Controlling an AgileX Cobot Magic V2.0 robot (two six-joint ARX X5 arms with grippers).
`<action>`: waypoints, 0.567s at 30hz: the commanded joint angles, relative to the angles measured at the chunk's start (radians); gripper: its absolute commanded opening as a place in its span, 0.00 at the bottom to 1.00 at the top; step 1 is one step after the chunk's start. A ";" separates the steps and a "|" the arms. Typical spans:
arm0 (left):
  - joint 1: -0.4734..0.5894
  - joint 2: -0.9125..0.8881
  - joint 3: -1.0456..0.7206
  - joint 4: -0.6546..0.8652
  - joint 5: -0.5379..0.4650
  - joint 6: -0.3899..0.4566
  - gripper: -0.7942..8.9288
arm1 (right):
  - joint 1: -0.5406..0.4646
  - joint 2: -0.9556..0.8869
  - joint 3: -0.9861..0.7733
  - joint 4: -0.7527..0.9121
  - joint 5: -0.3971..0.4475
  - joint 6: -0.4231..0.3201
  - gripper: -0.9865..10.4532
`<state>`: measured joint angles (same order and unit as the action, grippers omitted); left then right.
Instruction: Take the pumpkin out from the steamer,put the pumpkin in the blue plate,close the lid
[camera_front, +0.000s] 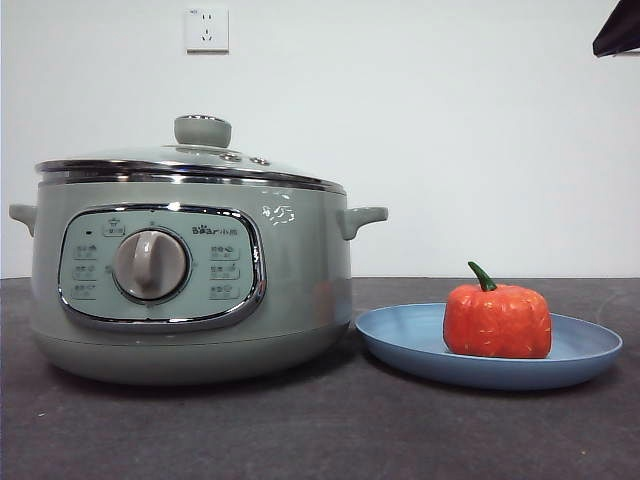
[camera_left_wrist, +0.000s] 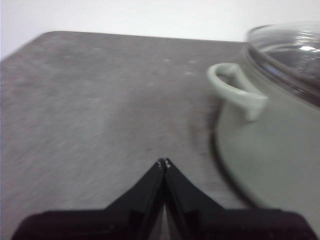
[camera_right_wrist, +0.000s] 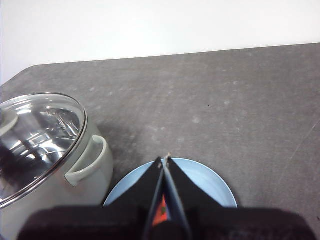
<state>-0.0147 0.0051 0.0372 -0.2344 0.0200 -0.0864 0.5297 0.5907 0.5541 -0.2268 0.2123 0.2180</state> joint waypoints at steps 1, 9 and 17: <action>0.003 -0.003 -0.017 0.006 0.065 0.009 0.08 | 0.001 -0.002 -0.005 0.001 0.003 0.009 0.08; 0.003 -0.003 -0.016 0.007 0.085 0.008 0.08 | 0.001 -0.002 -0.005 -0.018 0.003 0.009 0.08; 0.003 -0.003 -0.016 0.007 0.085 0.008 0.08 | 0.001 -0.002 -0.005 -0.018 0.003 0.009 0.08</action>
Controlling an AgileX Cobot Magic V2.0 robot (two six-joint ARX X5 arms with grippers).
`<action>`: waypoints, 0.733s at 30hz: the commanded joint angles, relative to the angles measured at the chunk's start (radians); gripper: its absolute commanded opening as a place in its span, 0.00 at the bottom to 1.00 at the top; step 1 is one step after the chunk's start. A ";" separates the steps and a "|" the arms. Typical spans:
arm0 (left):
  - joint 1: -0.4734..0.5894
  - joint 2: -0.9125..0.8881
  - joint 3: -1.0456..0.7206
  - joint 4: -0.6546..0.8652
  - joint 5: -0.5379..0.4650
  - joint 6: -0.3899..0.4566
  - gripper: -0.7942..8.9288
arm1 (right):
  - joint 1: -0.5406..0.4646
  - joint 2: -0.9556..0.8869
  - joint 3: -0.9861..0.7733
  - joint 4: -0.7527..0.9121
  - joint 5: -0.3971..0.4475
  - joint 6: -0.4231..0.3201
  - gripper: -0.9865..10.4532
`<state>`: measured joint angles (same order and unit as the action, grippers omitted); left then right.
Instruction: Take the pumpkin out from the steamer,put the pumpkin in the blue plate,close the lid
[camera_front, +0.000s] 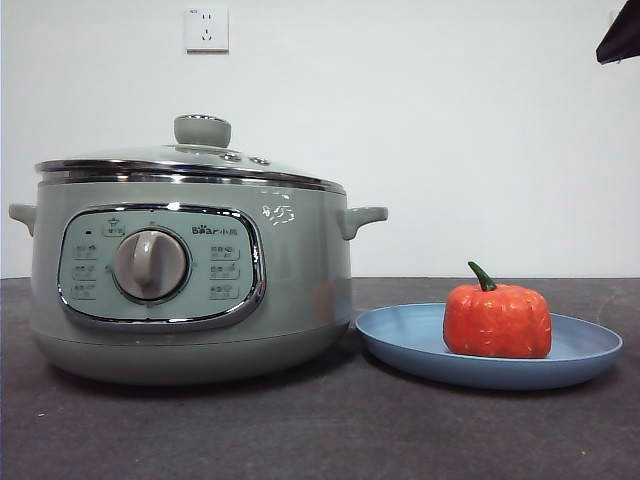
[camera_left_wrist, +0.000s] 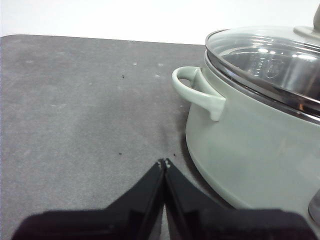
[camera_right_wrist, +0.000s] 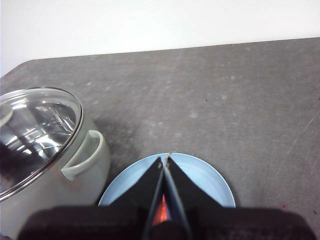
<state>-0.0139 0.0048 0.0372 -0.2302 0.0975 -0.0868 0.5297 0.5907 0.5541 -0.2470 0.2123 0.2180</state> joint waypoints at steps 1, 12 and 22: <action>0.002 -0.003 -0.016 0.003 0.008 0.008 0.08 | 0.001 -0.002 -0.005 0.002 0.003 0.009 0.08; 0.002 -0.003 -0.016 0.003 0.008 0.008 0.08 | 0.000 -0.031 -0.008 -0.032 0.006 -0.080 0.08; 0.002 -0.003 -0.016 0.003 0.008 0.008 0.08 | -0.270 -0.320 -0.304 0.078 -0.198 -0.226 0.08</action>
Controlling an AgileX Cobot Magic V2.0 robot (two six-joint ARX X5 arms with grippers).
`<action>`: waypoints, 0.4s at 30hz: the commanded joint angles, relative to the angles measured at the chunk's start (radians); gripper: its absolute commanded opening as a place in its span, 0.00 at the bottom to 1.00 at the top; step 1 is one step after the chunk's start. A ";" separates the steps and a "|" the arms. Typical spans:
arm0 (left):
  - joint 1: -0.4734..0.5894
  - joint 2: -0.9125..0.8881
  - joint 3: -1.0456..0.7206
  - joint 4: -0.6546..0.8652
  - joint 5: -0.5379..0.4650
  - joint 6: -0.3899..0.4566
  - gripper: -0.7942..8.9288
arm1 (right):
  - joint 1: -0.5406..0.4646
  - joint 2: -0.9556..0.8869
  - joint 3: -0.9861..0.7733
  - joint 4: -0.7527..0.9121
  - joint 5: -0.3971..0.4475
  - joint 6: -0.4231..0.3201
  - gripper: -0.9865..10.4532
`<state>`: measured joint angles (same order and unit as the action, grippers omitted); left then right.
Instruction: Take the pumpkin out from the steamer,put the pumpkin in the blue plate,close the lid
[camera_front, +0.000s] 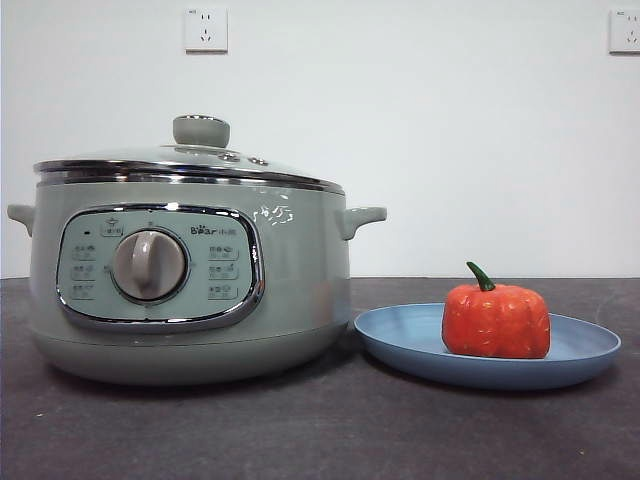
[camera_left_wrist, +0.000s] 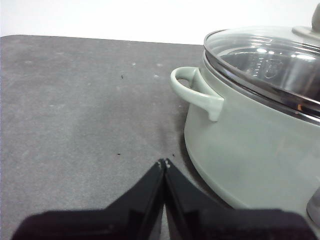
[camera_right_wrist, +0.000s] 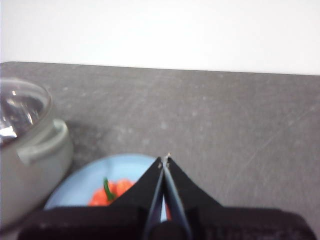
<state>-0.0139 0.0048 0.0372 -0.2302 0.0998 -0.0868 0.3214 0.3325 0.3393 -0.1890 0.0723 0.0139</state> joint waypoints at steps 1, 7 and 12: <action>0.002 -0.003 -0.016 0.003 0.006 0.008 0.08 | -0.091 -0.098 -0.127 0.034 -0.073 -0.022 0.08; 0.002 -0.003 -0.016 0.003 0.005 0.008 0.08 | -0.164 -0.263 -0.270 0.040 -0.071 -0.013 0.08; 0.002 -0.003 -0.016 0.003 0.005 0.008 0.08 | -0.166 -0.316 -0.332 0.029 -0.074 -0.009 0.08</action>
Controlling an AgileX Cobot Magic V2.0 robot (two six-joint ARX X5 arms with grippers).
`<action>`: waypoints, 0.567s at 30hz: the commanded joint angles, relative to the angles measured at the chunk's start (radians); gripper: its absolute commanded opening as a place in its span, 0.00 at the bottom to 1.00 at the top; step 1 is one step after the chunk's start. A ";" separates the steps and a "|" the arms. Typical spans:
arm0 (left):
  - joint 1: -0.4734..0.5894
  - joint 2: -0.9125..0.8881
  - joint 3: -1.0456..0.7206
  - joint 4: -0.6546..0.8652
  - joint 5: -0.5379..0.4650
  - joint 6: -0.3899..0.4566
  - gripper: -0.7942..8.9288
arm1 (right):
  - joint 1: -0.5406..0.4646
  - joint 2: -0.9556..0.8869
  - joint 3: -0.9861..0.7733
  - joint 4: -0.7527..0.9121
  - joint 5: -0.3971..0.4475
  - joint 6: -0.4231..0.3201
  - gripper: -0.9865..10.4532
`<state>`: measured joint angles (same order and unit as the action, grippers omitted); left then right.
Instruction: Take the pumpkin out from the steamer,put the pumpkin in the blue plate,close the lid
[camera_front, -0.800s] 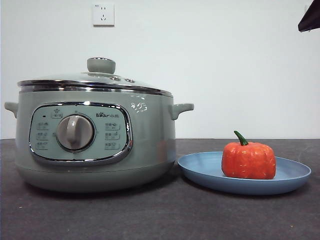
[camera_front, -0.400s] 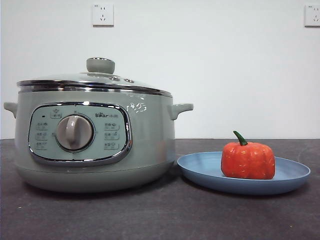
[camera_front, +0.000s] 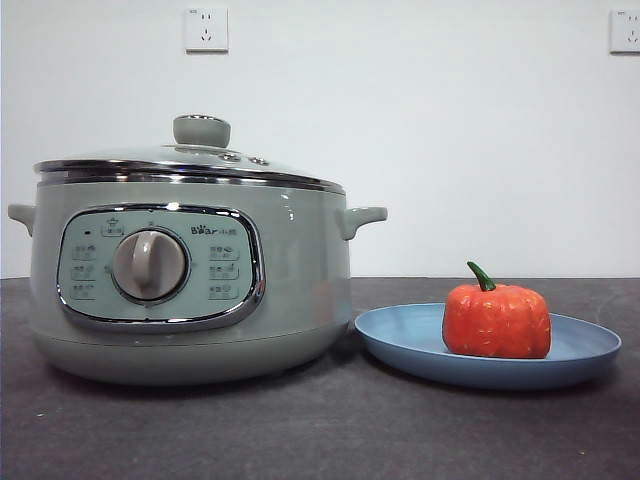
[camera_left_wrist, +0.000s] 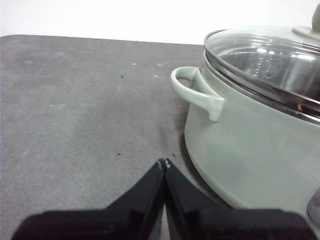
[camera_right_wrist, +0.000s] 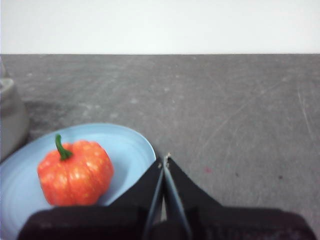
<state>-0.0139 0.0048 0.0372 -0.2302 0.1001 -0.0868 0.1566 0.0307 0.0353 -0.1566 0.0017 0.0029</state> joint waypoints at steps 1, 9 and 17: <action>0.002 -0.003 -0.016 0.003 0.005 0.008 0.08 | -0.001 -0.017 -0.028 -0.023 -0.002 0.003 0.08; 0.002 -0.003 -0.016 0.003 0.005 0.008 0.08 | -0.003 -0.013 -0.028 -0.018 0.000 0.001 0.08; 0.002 -0.003 -0.016 0.003 0.005 0.008 0.08 | -0.003 -0.011 -0.028 -0.016 0.003 0.001 0.08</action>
<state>-0.0139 0.0048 0.0372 -0.2302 0.1001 -0.0868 0.1558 0.0193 0.0185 -0.1791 0.0025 0.0029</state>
